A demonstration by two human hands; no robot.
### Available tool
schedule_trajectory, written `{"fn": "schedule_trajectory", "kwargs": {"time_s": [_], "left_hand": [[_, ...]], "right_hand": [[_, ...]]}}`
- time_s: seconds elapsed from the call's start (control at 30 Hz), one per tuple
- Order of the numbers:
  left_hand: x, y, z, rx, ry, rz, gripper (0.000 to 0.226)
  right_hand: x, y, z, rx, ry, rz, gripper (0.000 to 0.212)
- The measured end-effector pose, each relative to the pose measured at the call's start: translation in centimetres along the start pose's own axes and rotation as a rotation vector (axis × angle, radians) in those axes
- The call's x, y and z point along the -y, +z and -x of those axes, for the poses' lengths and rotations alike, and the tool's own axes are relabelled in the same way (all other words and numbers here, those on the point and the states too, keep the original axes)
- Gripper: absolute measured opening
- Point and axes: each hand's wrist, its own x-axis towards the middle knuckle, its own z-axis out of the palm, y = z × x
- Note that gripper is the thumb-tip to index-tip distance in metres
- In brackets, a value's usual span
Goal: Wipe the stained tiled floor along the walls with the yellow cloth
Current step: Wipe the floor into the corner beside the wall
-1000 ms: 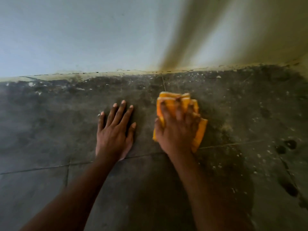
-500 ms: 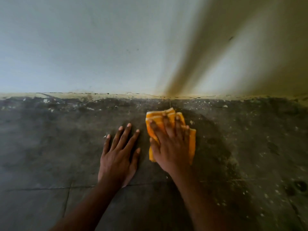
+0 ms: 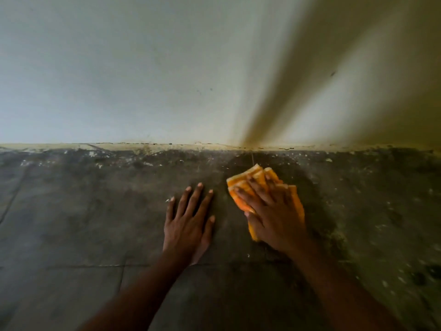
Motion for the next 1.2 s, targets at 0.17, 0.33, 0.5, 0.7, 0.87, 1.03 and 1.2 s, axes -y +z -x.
{"fn": "schedule_trajectory", "kwargs": {"time_s": [0.17, 0.33, 0.5, 0.7, 0.87, 1.03, 1.2], "left_hand": [[-2.6, 0.9, -4.2, -0.044, 0.08, 0.027, 0.064], [-9.8, 2.6, -9.4, -0.006, 0.127, 0.13, 0.067], [-11.1, 3.1, -8.9, -0.028, 0.108, 0.086, 0.062], [-11.6, 3.2, -9.1, -0.033, 0.069, 0.095, 0.064], [-11.7, 2.5, -9.0, -0.033, 0.068, 0.087, 0.064], [-12.2, 2.5, -9.0, -0.031, 0.071, 0.079, 0.063], [-11.8, 3.0, -9.0, -0.058, 0.061, 0.075, 0.064]], "right_hand": [[-8.6, -0.6, 1.3, -0.143, 0.724, -0.179, 0.064], [-4.6, -0.7, -4.8, -0.148, 0.642, -0.152, 0.065], [-12.7, -0.6, 2.7, -0.052, 0.304, -0.031, 0.06], [-12.0, -1.0, -2.9, -0.178, 0.905, -0.181, 0.068], [-13.7, -1.1, 3.9, -0.054, 0.262, -0.057, 0.062], [-20.2, -2.4, 3.9, -0.08, 0.725, -0.092, 0.06], [-15.2, -3.1, -5.9, -0.148, 0.996, -0.286, 0.072]]}}
